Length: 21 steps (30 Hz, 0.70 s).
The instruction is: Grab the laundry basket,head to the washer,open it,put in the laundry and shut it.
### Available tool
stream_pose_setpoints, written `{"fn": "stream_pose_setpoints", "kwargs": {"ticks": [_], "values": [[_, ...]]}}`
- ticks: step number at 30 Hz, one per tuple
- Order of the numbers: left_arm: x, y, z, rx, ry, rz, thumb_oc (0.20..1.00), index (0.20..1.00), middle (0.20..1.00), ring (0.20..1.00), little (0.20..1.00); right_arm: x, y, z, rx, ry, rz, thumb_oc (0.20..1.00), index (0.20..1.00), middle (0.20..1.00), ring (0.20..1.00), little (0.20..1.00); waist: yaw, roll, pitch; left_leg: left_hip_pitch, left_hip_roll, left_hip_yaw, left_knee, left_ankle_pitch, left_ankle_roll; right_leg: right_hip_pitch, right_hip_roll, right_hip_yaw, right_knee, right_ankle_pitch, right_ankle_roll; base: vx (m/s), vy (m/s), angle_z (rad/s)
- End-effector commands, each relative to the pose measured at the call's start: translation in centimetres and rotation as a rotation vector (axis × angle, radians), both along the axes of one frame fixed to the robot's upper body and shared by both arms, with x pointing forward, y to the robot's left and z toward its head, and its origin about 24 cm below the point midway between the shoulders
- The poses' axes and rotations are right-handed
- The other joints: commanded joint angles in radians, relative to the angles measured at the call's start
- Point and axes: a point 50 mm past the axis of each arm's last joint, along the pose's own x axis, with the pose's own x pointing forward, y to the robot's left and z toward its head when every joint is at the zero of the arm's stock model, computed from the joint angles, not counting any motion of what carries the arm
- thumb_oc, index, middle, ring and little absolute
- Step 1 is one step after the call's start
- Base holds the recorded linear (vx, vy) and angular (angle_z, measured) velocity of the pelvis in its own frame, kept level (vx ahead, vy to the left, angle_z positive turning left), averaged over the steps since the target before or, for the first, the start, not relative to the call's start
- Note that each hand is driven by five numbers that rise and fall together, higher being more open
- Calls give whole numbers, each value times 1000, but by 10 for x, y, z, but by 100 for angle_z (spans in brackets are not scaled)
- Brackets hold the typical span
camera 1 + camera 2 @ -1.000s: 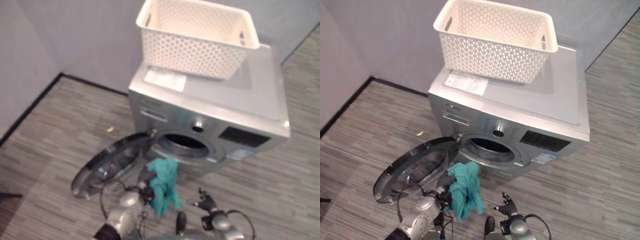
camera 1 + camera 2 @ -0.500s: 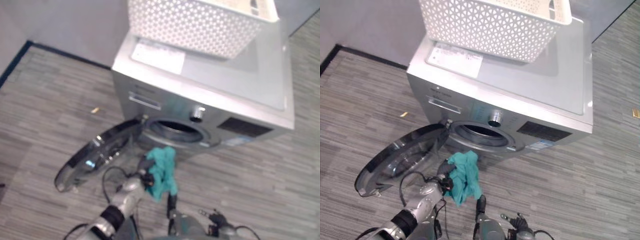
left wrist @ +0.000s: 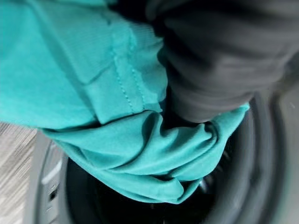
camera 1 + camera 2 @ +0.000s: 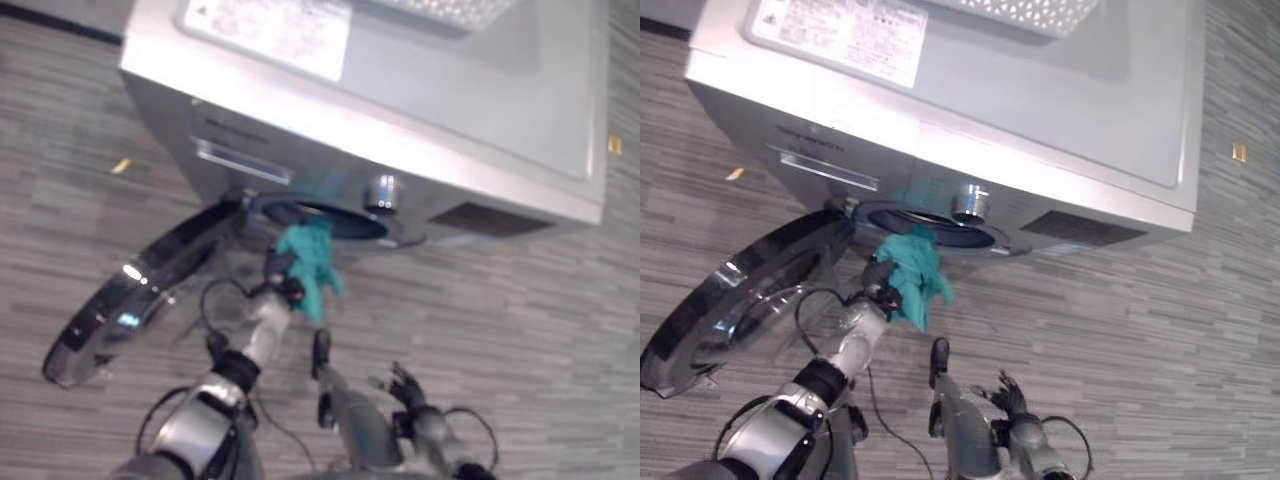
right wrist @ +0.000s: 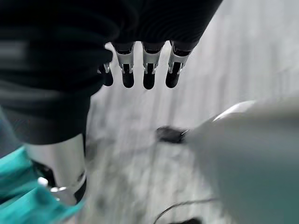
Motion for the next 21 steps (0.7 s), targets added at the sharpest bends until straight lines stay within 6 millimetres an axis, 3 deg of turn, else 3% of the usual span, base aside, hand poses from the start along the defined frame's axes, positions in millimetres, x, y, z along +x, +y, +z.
{"fn": "stream_pose_setpoints", "kwargs": {"ticks": [1,5,7,12,13,21], "values": [[20,-20,38,-85,-114,30,200,200,200,200,200,7,0,9,25,-43,-16,1000,1000,1000,1000,1000,-5,-30,25,-36,30,-78,17,-37,-4,-7,17,-66,-2,-36,16,-8,-23,-8],[24,-20,53,-153,-156,73,200,200,200,200,200,14,4,19,38,-92,3,1000,1000,1000,1000,1000,-8,-43,37,-52,31,-81,20,-38,-4,-22,21,-67,-2,-33,17,-2,-6,-1],[25,-27,71,-209,-212,83,200,200,200,200,200,18,9,27,48,-126,13,1000,1000,1000,1000,1000,-10,-51,45,-64,32,-85,20,-40,-4,-31,22,-73,-2,-31,17,11,-16,-2],[26,-39,89,-228,-263,68,200,200,200,200,200,18,12,32,48,-151,39,1000,1000,1000,1000,1000,-21,-75,49,-79,34,-89,20,-46,-3,-45,29,-76,-2,-28,18,7,-8,3],[27,-43,100,-247,-292,71,200,200,200,200,200,18,11,33,44,-159,41,1000,1000,1000,1000,1000,-27,-85,50,-86,33,-88,22,-49,-1,-52,33,-75,-2,-26,19,0,0,0],[30,-56,125,-257,-351,54,200,200,200,200,200,19,7,41,31,-197,60,1000,1000,1000,1000,1000,-43,-102,62,-109,27,-97,36,-65,5,-68,40,-75,-2,-23,17,6,-7,1]]}}
